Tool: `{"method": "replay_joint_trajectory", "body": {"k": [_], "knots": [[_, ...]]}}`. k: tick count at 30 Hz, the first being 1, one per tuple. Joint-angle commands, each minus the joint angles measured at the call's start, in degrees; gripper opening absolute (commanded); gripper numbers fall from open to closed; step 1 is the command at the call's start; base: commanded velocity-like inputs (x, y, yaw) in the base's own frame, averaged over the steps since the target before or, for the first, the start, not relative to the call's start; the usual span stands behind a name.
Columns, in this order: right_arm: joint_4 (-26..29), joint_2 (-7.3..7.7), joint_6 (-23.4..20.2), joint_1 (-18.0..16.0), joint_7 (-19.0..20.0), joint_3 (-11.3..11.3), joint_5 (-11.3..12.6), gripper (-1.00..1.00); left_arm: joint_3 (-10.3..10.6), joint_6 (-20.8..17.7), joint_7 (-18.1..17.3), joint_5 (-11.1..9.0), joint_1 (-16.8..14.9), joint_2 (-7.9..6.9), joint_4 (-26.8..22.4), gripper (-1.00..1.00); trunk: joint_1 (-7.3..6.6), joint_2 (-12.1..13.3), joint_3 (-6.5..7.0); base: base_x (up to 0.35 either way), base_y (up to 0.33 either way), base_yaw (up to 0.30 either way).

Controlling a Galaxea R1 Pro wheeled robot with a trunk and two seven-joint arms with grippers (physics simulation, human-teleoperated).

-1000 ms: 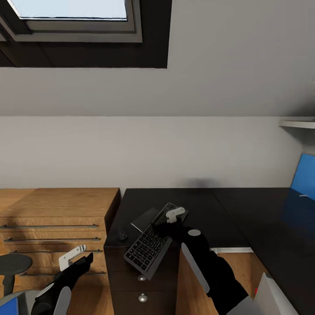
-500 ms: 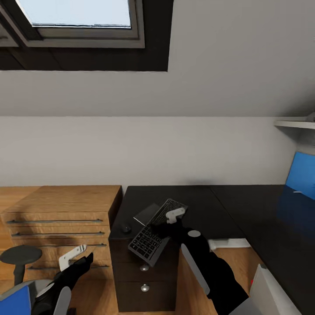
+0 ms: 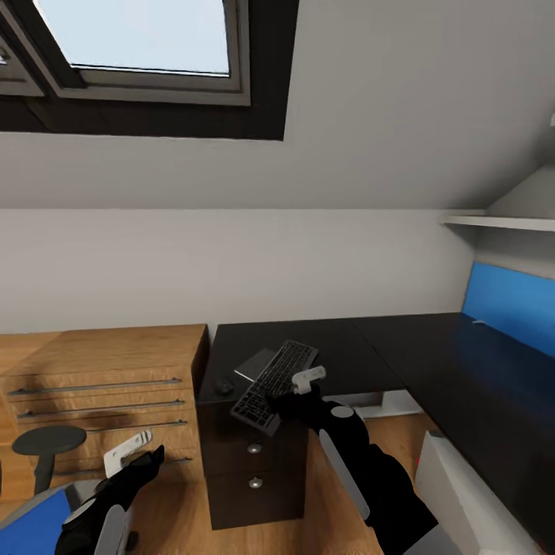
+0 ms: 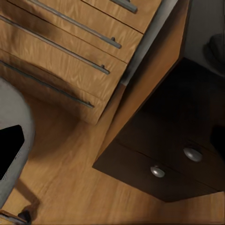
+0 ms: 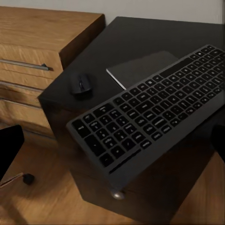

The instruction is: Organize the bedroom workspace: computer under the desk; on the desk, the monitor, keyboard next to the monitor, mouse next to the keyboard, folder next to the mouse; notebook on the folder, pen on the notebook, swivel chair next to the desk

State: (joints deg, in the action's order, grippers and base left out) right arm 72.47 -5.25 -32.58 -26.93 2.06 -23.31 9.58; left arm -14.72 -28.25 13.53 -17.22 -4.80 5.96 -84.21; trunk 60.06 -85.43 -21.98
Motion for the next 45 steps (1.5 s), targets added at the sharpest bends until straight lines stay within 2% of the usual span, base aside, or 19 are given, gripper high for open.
{"method": "replay_joint_trajectory", "body": {"k": [1, 7, 12, 13, 15, 19, 23, 24, 27, 28, 31, 33, 36, 37, 39, 40, 41, 42, 45], "knots": [[0.04, -0.02, -0.29, -0.05, 0.05, 0.02, 0.17, 1.0, -0.05, -0.22, 0.36, -0.62, -0.03, 0.02, -0.08, 1.0, -0.02, -0.05, -0.01, -0.18, 0.29, -0.223], [0.2, -0.02, -0.29, -0.05, 0.16, -0.01, 0.25, 1.0, -0.05, -0.22, 0.36, -0.63, -0.01, 0.02, -0.08, 1.0, -0.02, -0.05, 0.08, -0.152, 0.282, -0.071], [0.21, -0.02, -0.27, -0.05, 0.14, 0.01, 0.25, 1.0, 0.09, -0.24, 0.36, -0.55, -0.03, 0.02, -0.66, 1.0, -0.02, -0.05, 0.08, -0.006, 0.016, -0.001], [0.12, -0.15, 0.95, -0.01, 0.01, -0.1, 0.23, 1.0, 1.63, -0.74, 0.4, -0.6, -0.03, 0.02, -5.81, 1.0, -0.02, -0.05, 0.08, -0.001, 0.001, 0.0], [0.09, -0.37, 2.56, 0.25, -0.75, -0.26, 0.23, 1.0, 4.03, -0.92, 0.52, -0.69, -0.04, -0.03, -7.6, 1.0, -0.02, -0.05, 0.08, 0.0, 0.0, 0.0], [0.16, -0.62, 5.01, 0.71, -3.66, -0.44, 0.31, 1.0, 5.29, -0.95, 0.6, -0.77, -0.04, -0.1, -8.28, 1.0, -0.02, -0.05, 0.08, 0.0, 0.0, 0.0], [-0.06, -1.09, 11.87, 2.01, -6.75, -0.6, 0.32, 1.0, 5.61, -0.93, 0.62, -0.81, -0.04, -0.08, -8.44, 1.0, -0.02, -0.05, 0.08, 0.0, 0.0, 0.0], [-0.23, -1.44, 15.23, 2.73, -7.61, -0.68, 0.28, 1.0, 5.66, -0.93, 0.62, -0.82, -0.04, -0.08, -8.38, 1.0, -0.02, -0.05, 0.08, 0.0, 0.0, 0.0], [-1.13, -1.89, 20.94, 3.64, -8.77, -0.99, 0.23, 1.0, 5.63, -0.91, 0.62, -0.81, -0.04, -0.12, -8.3, 1.0, -0.02, -0.05, 0.08, 0.0, 0.0, 0.0], [-2.2, -2.12, 25.01, 4.02, -9.66, -1.38, 0.21, 1.0, 5.56, -0.88, 0.62, -0.81, -0.04, -0.17, -8.27, 1.0, -0.02, -0.05, 0.08, 0.0, 0.0, 0.0], [-4.37, -2.55, 31.16, 4.35, -11.55, -2.51, 0.19, 1.0, 5.42, -0.86, 0.62, -0.81, -0.04, -0.21, -8.23, 1.0, -0.02, -0.05, 0.08, 0.0, 0.0, 0.0], [-6.58, -3.24, 37.34, 4.51, -14.39, -4.34, 0.15, 1.0, 5.33, -0.85, 0.62, -0.8, -0.04, -0.26, -8.2, 1.0, -0.02, -0.05, 0.08, 0.0, 0.0, 0.0], [-9.46, -4.1, 47.2, 4.65, -21.69, -9.46, 0.14, 1.0, 5.28, -0.85, 0.62, -0.75, -0.04, -0.29, -8.14, 1.0, -0.02, -0.05, 0.08, 0.0, 0.0, 0.0], [-9.9, -4.23, 48.98, 4.66, -24.17, -11.13, 0.22, 1.0, 5.3, -0.85, 0.62, -0.74, -0.04, -0.29, -8.1, 1.0, -0.02, -0.05, 0.08, 0.0, 0.0, 0.0], [-10.28, -4.37, 50.59, 4.68, -27.77, -12.83, 0.31, 1.0, 5.3, -0.86, 0.62, -0.74, -0.04, -0.27, -8.05, 1.0, -0.02, -0.05, 0.08, -0.004, 0.0, 0.0], [-10.56, -4.51, 51.72, 4.72, -31.47, -14.06, 0.72, 1.0, 5.31, -0.87, 0.62, -0.78, -0.04, -0.25, -8.01, 1.0, -0.02, -0.05, 0.08, -0.167, 0.0, 0.0], [-10.62, -4.54, 52.02, 4.75, -32.34, -14.31, 1.86, 1.0, 5.31, -0.9, 0.62, -0.79, -0.04, -0.25, -8.0, 1.0, -0.02, -0.05, 0.08, -0.25, 0.0, 0.0], [-10.69, -4.43, 52.32, 4.77, -32.59, -14.55, 6.38, 1.0, 5.31, -0.92, 0.62, -0.77, 0.0, -0.25, -7.99, 1.0, -0.02, -0.05, 0.08, -0.179, 0.0, 0.0], [-11.27, -4.39, 52.43, 4.78, -31.52, -14.77, 7.42, 1.0, 5.31, -0.92, 0.62, -0.76, -0.02, -0.25, -7.99, 1.0, -0.02, -0.05, 0.08, -0.103, 0.0, 0.0]]}}
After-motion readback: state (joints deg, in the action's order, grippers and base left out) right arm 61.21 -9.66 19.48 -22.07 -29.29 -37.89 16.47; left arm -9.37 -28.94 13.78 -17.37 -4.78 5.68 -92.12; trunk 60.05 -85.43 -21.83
